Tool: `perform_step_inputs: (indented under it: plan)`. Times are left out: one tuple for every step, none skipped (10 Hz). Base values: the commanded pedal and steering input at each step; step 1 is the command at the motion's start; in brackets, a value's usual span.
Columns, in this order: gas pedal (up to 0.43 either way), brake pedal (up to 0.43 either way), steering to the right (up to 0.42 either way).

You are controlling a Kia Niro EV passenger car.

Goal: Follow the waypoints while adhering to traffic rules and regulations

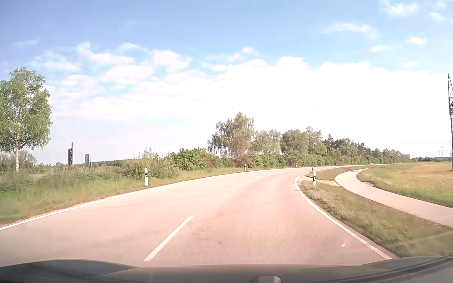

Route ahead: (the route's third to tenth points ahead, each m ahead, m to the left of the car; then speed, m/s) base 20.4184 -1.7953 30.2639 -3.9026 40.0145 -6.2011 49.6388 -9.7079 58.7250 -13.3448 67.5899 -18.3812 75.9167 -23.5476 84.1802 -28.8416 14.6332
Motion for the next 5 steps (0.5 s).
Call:
perform_step_inputs:
  plan:
    - [0.197, 0.000, 0.025]
    - [0.177, 0.000, 0.026]
    - [0.169, 0.000, 0.028]
    - [0.169, 0.000, 0.030]
    - [0.169, 0.000, 0.032]
